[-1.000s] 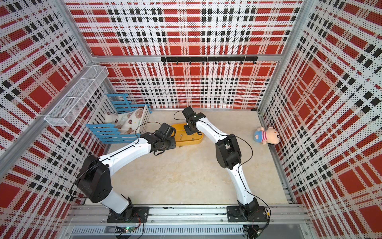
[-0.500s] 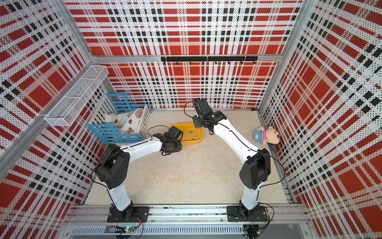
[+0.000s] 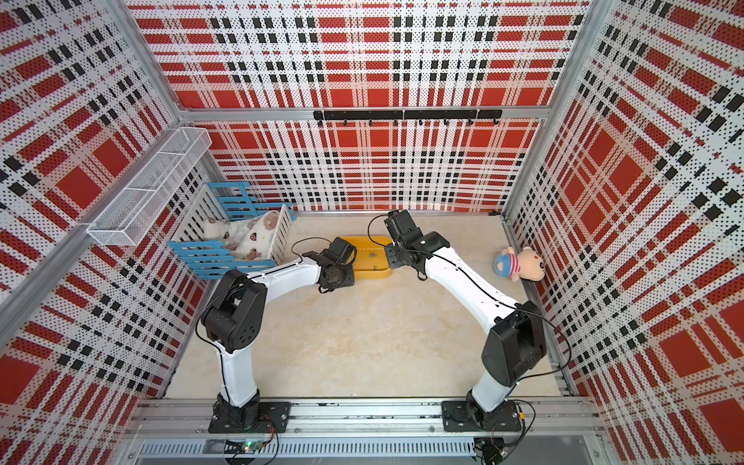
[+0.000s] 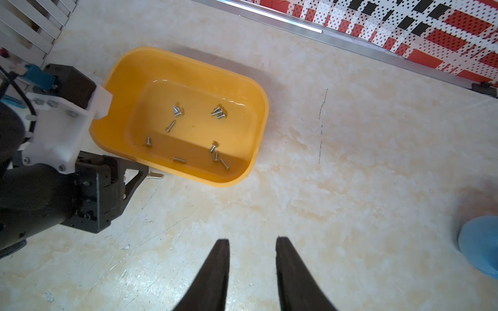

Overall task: Put the screws on the desktop into the storage box
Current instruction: Adjust the storage box at the center of the board.

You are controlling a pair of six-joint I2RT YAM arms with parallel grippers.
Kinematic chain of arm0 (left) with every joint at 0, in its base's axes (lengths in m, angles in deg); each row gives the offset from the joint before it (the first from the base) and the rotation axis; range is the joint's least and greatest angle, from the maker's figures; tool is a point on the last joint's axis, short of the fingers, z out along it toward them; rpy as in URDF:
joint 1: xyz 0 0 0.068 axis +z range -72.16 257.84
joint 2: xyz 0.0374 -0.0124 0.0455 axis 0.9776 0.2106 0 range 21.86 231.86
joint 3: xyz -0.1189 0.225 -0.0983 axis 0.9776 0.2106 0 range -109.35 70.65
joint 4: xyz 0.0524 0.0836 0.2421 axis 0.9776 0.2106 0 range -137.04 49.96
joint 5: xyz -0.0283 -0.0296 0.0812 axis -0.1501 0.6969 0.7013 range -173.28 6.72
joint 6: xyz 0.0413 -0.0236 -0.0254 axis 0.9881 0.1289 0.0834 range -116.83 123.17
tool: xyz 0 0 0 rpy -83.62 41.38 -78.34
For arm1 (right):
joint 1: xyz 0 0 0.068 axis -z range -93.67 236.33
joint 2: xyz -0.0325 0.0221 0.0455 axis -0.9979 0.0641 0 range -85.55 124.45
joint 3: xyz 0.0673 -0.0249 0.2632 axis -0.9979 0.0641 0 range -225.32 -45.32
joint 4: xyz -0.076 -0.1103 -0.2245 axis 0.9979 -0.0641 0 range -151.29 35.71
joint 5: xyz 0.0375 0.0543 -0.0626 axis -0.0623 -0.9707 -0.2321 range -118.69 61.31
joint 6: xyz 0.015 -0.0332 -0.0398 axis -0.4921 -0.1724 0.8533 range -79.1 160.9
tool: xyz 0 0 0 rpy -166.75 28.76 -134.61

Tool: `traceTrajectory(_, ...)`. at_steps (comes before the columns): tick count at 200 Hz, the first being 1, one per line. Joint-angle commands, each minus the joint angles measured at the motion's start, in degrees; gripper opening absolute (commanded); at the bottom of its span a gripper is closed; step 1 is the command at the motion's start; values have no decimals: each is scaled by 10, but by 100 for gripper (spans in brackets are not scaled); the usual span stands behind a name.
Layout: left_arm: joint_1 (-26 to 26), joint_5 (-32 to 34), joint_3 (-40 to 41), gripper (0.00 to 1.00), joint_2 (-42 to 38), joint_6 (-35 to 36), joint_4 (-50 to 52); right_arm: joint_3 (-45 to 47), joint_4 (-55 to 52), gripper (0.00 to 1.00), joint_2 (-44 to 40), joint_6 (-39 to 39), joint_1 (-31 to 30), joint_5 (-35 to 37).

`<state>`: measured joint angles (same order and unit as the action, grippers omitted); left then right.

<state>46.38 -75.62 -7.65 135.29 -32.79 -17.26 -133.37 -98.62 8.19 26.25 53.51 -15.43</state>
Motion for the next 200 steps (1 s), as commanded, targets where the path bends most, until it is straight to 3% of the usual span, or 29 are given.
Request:
traceTrajectory(1, -12, -9, -16, 45, 16, 8, -5, 9, -4, 35, -14, -6, 3, 11)
traceTrajectory(127, -29, 6, -51, 46, 68, 21, 18, 33, 1, 37, -26, -9, 3, 10)
traceTrajectory(200, -30, 36, -56, 35, 77, 27, 45, 42, 7, 36, -28, -10, 3, 5)
